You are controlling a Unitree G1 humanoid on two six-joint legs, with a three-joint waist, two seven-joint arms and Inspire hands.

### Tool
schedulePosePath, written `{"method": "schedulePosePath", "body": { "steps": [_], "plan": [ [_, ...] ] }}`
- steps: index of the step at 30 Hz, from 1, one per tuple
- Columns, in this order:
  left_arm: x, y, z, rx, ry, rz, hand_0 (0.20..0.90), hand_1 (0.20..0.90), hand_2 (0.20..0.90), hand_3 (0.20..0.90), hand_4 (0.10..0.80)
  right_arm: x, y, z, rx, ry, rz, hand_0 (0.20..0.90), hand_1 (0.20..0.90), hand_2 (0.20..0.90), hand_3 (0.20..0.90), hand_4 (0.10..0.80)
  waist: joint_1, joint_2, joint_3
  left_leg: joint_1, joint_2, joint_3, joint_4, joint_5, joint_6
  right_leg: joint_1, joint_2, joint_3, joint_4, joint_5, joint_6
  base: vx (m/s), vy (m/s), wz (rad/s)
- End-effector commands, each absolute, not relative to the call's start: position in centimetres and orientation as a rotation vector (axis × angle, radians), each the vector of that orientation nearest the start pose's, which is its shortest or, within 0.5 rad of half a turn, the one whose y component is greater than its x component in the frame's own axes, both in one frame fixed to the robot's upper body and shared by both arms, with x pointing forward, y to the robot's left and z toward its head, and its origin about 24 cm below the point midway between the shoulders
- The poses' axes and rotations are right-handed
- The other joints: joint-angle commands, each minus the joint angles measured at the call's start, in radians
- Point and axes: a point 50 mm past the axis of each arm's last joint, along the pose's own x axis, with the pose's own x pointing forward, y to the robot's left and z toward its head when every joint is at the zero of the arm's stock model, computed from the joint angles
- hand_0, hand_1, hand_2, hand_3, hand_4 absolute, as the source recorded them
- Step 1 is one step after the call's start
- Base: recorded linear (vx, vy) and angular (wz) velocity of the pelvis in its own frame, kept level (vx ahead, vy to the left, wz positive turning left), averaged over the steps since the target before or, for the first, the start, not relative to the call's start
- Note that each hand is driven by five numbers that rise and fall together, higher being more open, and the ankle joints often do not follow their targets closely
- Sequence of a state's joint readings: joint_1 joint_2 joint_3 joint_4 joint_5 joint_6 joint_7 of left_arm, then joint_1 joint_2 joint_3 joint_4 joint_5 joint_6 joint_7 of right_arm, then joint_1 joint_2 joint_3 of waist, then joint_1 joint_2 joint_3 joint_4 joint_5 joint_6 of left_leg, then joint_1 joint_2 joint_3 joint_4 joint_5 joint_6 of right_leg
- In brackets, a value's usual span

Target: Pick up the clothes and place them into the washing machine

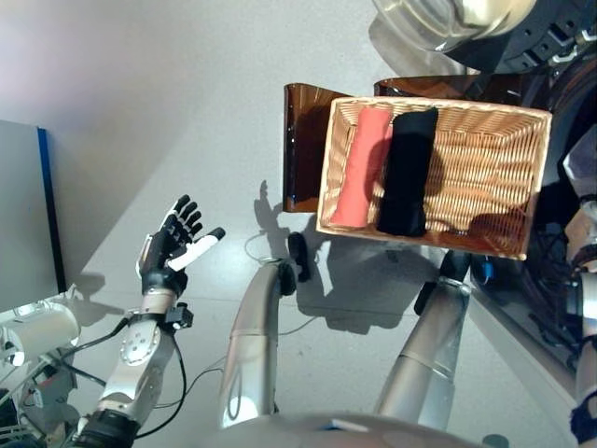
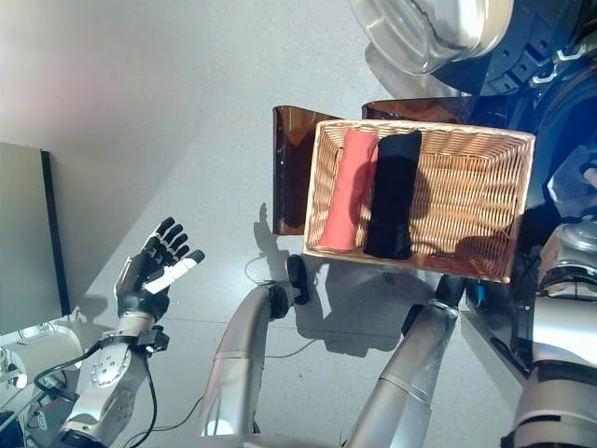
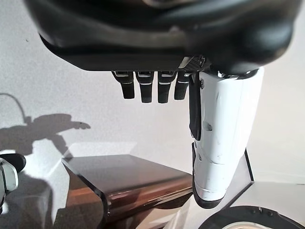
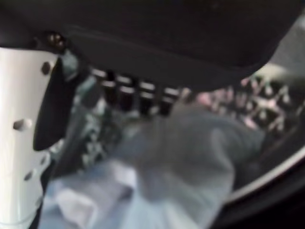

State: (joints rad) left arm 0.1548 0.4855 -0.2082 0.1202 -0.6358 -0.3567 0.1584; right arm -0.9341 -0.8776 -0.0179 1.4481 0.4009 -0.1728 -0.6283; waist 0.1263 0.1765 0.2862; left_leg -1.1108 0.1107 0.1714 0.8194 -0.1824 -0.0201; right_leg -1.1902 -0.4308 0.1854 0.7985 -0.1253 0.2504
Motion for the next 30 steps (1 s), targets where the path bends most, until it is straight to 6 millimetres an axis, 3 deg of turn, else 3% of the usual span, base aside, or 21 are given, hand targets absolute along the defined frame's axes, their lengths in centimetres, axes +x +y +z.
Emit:
{"method": "schedulePosePath", "body": {
  "steps": [1,5,6,7,8,25,28,30],
  "plan": [
    [20.3,25.6,4.3,-0.104,-0.141,0.206,0.9,0.9,0.9,0.9,0.8,28.0,-44.3,17.6,-0.326,-0.006,-1.312,0.9,0.9,0.9,0.9,0.8,-0.001,0.046,-0.027,0.011,0.024,-0.028,-0.085,0.042,-0.083,-0.05,0.028,0.036,0.035,0.022,-0.08,-0.009,-0.003,0.08],
    [20.4,25.7,4.6,-0.104,-0.153,0.207,0.9,0.9,0.9,0.9,0.8,27.9,-44.3,17.1,-0.332,0.03,-1.307,0.9,0.9,0.9,0.9,0.8,0.009,0.053,-0.025,0.0,0.017,-0.025,-0.086,0.045,-0.08,-0.062,0.022,0.039,0.042,0.022,-0.078,-0.002,0.001,0.02],
    [20.4,25.7,4.6,-0.104,-0.152,0.207,0.9,0.9,0.9,0.9,0.8,27.9,-44.3,17.0,-0.332,0.031,-1.307,0.851,0.851,0.851,0.851,0.765,0.009,0.053,-0.026,0.0,0.017,-0.025,-0.085,0.045,-0.08,-0.062,0.022,0.039,0.042,0.022,-0.078,0.0,-0.011,0.03],
    [20.3,25.8,4.6,-0.104,-0.151,0.211,0.9,0.9,0.9,0.9,0.8,27.8,-44.4,16.7,-0.333,0.048,-1.306,0.447,0.447,0.447,0.447,0.476,0.011,0.054,-0.023,-0.004,0.014,-0.025,-0.084,0.046,-0.079,-0.064,0.021,0.039,0.044,0.021,-0.078,0.0,0.0,0.0],
    [20.3,25.8,4.5,-0.105,-0.148,0.215,0.9,0.9,0.9,0.9,0.8,27.8,-44.4,16.6,-0.333,0.05,-1.303,0.2,0.2,0.2,0.2,0.3,0.011,0.053,-0.023,-0.005,0.014,-0.026,-0.084,0.047,-0.079,-0.065,0.02,0.038,0.045,0.022,-0.077,0.0,0.0,0.0],
    [20.3,26.3,4.7,-0.085,-0.154,0.234,0.9,0.9,0.9,0.9,0.8,27.3,-44.7,16.2,-0.348,0.117,-1.34,0.2,0.2,0.2,0.2,0.3,0.018,0.052,-0.033,-0.014,0.016,-0.016,-0.075,0.044,-0.075,-0.084,0.022,0.04,0.059,0.02,-0.08,0.0,-0.001,0.01],
    [20.3,26.4,4.6,-0.085,-0.154,0.244,0.9,0.9,0.9,0.9,0.8,27.1,-44.9,16.6,-0.178,0.064,-1.406,0.2,0.2,0.2,0.2,0.3,0.019,0.056,-0.038,-0.016,0.016,-0.019,-0.075,0.042,-0.074,-0.082,0.023,0.041,0.061,0.016,-0.079,0.0,0.0,0.0],
    [20.4,26.5,4.6,-0.081,-0.15,0.258,0.9,0.9,0.9,0.9,0.8,26.6,-45.3,16.9,0.173,-0.06,-1.478,0.2,0.2,0.2,0.2,0.3,0.013,0.058,-0.041,-0.015,0.016,-0.021,-0.077,0.039,-0.075,-0.082,0.023,0.04,0.061,0.011,-0.079,0.0,0.0,0.0]
  ]
}}
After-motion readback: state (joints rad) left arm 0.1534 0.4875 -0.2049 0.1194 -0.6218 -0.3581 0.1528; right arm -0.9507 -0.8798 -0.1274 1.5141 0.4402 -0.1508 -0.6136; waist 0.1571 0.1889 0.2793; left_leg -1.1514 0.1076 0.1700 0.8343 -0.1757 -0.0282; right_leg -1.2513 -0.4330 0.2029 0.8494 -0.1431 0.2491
